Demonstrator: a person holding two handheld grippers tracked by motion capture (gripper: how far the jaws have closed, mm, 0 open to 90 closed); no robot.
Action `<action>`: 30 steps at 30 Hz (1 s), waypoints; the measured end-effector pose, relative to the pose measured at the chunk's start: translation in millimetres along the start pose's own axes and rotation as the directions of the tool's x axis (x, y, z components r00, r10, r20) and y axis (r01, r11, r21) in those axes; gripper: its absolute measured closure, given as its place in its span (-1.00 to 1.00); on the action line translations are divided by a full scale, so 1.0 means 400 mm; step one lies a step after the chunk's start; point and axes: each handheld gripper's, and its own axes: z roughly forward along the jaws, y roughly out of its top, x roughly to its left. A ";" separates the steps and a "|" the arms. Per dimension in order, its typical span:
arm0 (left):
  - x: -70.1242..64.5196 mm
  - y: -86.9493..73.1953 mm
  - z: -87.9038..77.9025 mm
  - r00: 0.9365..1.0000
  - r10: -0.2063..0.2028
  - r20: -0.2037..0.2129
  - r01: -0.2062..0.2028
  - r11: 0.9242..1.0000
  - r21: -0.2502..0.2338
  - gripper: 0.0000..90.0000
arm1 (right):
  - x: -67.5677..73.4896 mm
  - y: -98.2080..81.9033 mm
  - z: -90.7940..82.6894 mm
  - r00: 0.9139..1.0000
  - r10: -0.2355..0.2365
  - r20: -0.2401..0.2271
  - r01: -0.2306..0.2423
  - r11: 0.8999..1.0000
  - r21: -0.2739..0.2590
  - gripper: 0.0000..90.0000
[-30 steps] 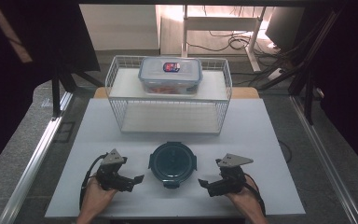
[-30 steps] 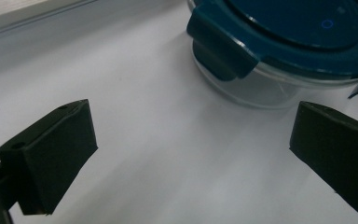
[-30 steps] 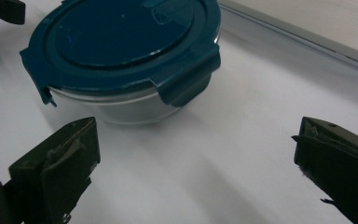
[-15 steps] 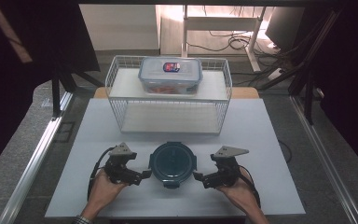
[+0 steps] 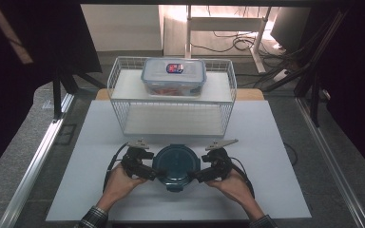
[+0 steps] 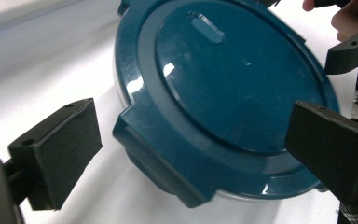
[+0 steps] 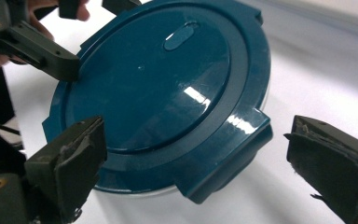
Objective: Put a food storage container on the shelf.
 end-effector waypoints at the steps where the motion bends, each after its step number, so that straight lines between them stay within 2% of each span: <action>1: 0.008 -0.005 0.000 0.999 -0.023 0.034 0.023 1.000 -0.002 -0.89 | -0.006 0.000 0.004 1.000 0.014 -0.010 -0.014 1.000 0.005 -0.87; 4: 0.026 -0.020 0.001 0.990 -0.049 0.131 0.046 0.999 0.028 -0.71 | -0.029 -0.009 0.015 0.995 0.076 -0.070 -0.074 0.997 0.034 -0.79; 6: 0.030 -0.026 -0.001 0.988 -0.069 0.139 0.067 0.998 0.018 -0.66 | -0.041 -0.017 0.024 0.985 0.119 -0.126 -0.113 0.992 0.057 -0.70; 7: 0.032 -0.026 -0.002 0.987 -0.076 0.143 0.074 0.997 0.019 -0.59 | -0.043 -0.020 0.026 0.974 0.149 -0.170 -0.139 0.988 0.068 -0.61; 9: 0.037 -0.030 -0.007 0.983 -0.097 0.155 0.095 0.995 0.017 -0.55 | -0.043 -0.020 0.025 0.974 0.150 -0.169 -0.140 0.988 0.067 -0.60; 11: 0.044 -0.040 -0.017 0.977 -0.117 0.175 0.119 0.993 0.002 -0.43 | -0.044 -0.021 0.020 0.974 0.154 -0.167 -0.145 0.987 0.068 -0.54; 13: 0.048 -0.052 -0.032 0.969 -0.146 0.200 0.151 0.988 -0.013 -0.28 | -0.043 -0.023 0.013 0.973 0.155 -0.172 -0.145 0.987 0.065 -0.46; 15: 0.045 -0.061 -0.045 0.966 -0.147 0.212 0.156 0.987 -0.025 -0.11 | -0.039 -0.025 0.000 0.971 0.159 -0.179 -0.150 0.987 0.058 -0.33; 19: 0.027 -0.079 -0.068 0.965 -0.140 0.220 0.156 0.986 -0.056 0.15 | -0.022 -0.032 -0.031 0.970 0.157 -0.185 -0.153 0.988 0.036 -0.09; 23: 0.012 -0.096 -0.079 0.957 -0.175 0.233 0.200 0.976 -0.090 0.22 | -0.008 -0.049 -0.061 0.967 0.160 -0.200 -0.162 0.987 0.005 0.18; 24: 0.005 -0.096 -0.081 0.960 -0.170 0.223 0.195 0.976 -0.095 0.23 | -0.006 -0.053 -0.065 0.963 0.172 -0.206 -0.175 0.985 0.002 0.20; 26: -0.009 -0.093 -0.084 0.969 -0.151 0.194 0.174 0.979 -0.102 0.23 | 0.000 -0.059 -0.070 0.961 0.202 -0.189 -0.206 0.978 -0.002 0.23; 30: -0.023 -0.098 -0.087 0.971 -0.160 0.177 0.183 0.976 -0.120 0.24 | 0.006 -0.066 -0.074 0.960 0.216 -0.181 -0.221 0.975 -0.012 0.24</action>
